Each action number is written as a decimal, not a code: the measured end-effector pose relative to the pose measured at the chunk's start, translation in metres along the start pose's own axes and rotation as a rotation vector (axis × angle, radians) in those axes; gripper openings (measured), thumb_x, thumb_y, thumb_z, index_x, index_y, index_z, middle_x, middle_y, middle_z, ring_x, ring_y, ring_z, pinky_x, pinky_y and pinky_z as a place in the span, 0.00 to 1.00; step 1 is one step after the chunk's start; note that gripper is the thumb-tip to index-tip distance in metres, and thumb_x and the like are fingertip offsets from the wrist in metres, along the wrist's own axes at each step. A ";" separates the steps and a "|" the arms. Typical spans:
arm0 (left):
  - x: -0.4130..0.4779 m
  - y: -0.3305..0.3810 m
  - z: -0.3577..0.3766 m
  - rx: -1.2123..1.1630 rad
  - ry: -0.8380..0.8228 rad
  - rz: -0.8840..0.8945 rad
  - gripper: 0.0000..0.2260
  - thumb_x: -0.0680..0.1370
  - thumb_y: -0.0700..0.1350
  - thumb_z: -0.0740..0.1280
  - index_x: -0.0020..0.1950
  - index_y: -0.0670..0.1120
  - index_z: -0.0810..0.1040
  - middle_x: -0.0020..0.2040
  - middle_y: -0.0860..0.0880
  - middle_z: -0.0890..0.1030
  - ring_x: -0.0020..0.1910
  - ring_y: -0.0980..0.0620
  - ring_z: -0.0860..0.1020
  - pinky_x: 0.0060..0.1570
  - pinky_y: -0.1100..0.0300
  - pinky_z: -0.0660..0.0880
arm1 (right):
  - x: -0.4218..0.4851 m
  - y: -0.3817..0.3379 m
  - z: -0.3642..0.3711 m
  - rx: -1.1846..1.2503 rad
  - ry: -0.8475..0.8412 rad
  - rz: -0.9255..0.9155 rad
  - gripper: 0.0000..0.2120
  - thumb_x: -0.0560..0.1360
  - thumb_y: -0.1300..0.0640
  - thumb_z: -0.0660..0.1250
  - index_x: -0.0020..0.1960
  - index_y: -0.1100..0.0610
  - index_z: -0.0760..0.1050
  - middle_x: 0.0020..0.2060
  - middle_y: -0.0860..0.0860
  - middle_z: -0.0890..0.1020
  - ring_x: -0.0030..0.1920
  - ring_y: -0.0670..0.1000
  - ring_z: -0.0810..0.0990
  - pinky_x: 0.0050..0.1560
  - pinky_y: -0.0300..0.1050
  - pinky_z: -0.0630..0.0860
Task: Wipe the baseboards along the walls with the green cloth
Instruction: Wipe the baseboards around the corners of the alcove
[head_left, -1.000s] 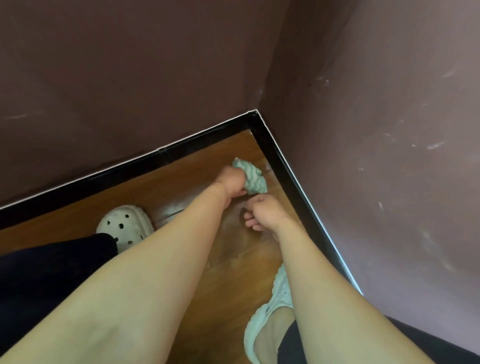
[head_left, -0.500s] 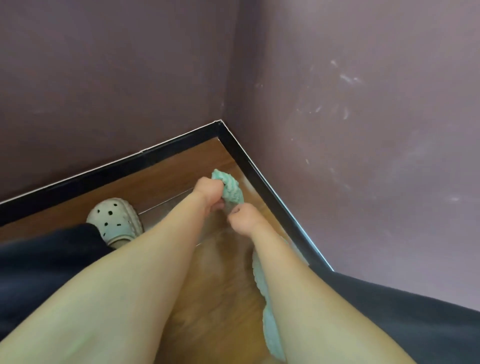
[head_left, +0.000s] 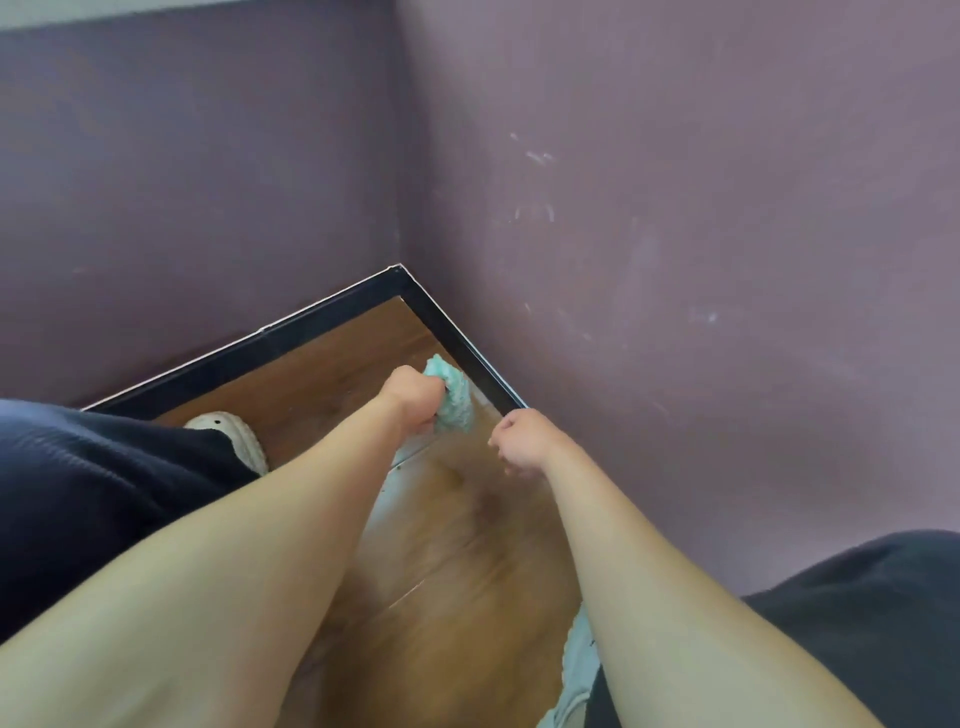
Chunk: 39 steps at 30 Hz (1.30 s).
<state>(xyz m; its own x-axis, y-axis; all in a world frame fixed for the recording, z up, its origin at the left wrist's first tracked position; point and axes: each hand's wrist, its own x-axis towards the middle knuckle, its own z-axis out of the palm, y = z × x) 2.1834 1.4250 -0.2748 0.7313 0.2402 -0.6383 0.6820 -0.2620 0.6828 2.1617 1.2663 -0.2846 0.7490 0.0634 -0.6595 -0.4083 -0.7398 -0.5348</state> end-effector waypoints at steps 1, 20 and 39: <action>-0.008 0.007 0.002 0.025 0.002 0.025 0.10 0.80 0.40 0.61 0.60 0.38 0.74 0.53 0.39 0.81 0.50 0.42 0.83 0.48 0.50 0.84 | -0.004 -0.002 -0.002 0.005 0.016 -0.049 0.06 0.77 0.61 0.61 0.48 0.59 0.77 0.43 0.59 0.81 0.39 0.57 0.77 0.37 0.44 0.74; 0.050 -0.027 0.013 -0.171 -0.004 -0.059 0.14 0.81 0.42 0.62 0.61 0.37 0.78 0.45 0.38 0.81 0.35 0.42 0.78 0.36 0.52 0.82 | 0.018 -0.023 -0.005 0.023 -0.049 -0.021 0.24 0.78 0.53 0.63 0.74 0.49 0.65 0.58 0.52 0.79 0.43 0.52 0.86 0.52 0.50 0.82; 0.196 0.000 0.083 -0.410 -0.021 -0.132 0.10 0.77 0.41 0.70 0.57 0.41 0.75 0.53 0.41 0.80 0.46 0.43 0.81 0.41 0.56 0.83 | 0.142 0.009 0.008 -0.026 -0.177 0.080 0.06 0.77 0.56 0.62 0.50 0.52 0.78 0.48 0.61 0.84 0.38 0.56 0.80 0.37 0.45 0.73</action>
<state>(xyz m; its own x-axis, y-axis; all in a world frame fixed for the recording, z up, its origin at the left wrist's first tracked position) 2.3265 1.3947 -0.4292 0.6406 0.2270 -0.7335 0.7173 0.1638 0.6772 2.2602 1.2741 -0.3873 0.6104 0.1192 -0.7830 -0.4470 -0.7643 -0.4648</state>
